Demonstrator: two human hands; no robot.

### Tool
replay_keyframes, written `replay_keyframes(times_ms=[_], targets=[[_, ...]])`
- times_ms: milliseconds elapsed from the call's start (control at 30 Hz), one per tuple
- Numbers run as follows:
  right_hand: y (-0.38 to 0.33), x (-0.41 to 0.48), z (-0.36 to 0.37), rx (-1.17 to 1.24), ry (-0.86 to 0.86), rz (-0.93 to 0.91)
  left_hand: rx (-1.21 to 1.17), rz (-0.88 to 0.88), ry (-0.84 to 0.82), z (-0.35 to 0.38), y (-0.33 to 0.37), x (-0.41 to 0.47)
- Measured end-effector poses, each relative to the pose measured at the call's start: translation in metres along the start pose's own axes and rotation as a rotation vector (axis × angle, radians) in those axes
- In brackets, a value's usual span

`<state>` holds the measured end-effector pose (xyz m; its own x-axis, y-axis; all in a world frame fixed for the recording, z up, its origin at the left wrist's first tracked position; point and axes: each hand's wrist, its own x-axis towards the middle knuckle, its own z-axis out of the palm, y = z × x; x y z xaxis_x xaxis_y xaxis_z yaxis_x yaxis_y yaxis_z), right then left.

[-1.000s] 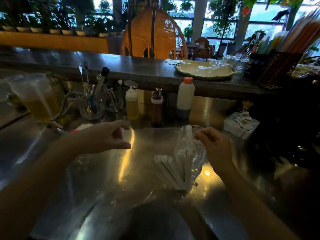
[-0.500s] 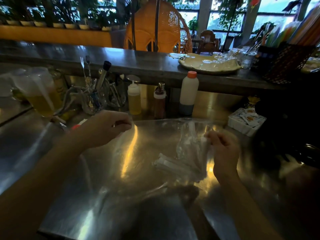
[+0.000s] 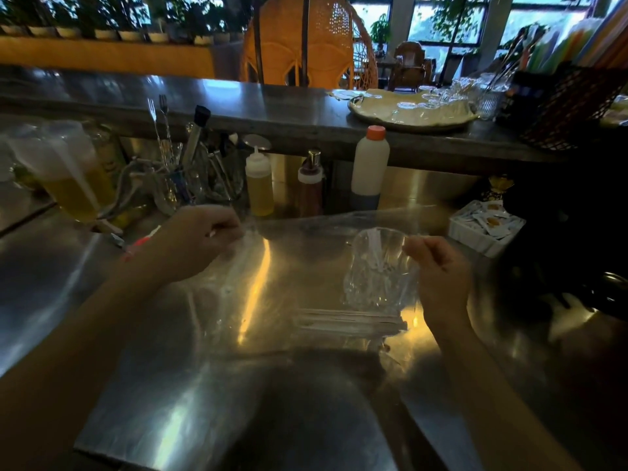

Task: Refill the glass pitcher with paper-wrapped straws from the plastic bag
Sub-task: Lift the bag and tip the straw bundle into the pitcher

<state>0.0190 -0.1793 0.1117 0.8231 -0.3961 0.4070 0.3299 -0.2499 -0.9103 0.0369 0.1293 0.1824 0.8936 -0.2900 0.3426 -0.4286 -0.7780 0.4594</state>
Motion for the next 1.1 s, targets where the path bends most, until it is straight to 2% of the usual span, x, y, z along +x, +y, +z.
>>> replay_keyframes(times_ms=[33,133,267,467,633,900,1100], targets=[[0.001,0.0,0.0,-0.004,0.005,-0.008,0.026,0.022,0.045,0.001,0.003,0.002],[0.006,-0.004,0.001,-0.05,-0.037,-0.046,0.095,0.076,-0.06,0.004,0.014,0.005],[0.019,-0.005,-0.008,0.024,0.015,0.035,0.125,0.064,0.001,0.004,0.019,0.01],[0.035,-0.015,-0.017,0.08,-0.014,0.076,0.189,0.013,-0.204,0.021,0.032,0.008],[0.04,-0.019,-0.018,0.136,0.029,0.127,0.294,0.199,-0.131,0.051,0.073,0.017],[0.041,-0.018,-0.025,0.176,0.043,0.122,0.269,0.329,-0.125,0.075,0.112,0.052],[0.055,-0.03,-0.037,0.137,-0.003,0.186,0.213,0.37,-0.12,0.048,0.126,0.072]])
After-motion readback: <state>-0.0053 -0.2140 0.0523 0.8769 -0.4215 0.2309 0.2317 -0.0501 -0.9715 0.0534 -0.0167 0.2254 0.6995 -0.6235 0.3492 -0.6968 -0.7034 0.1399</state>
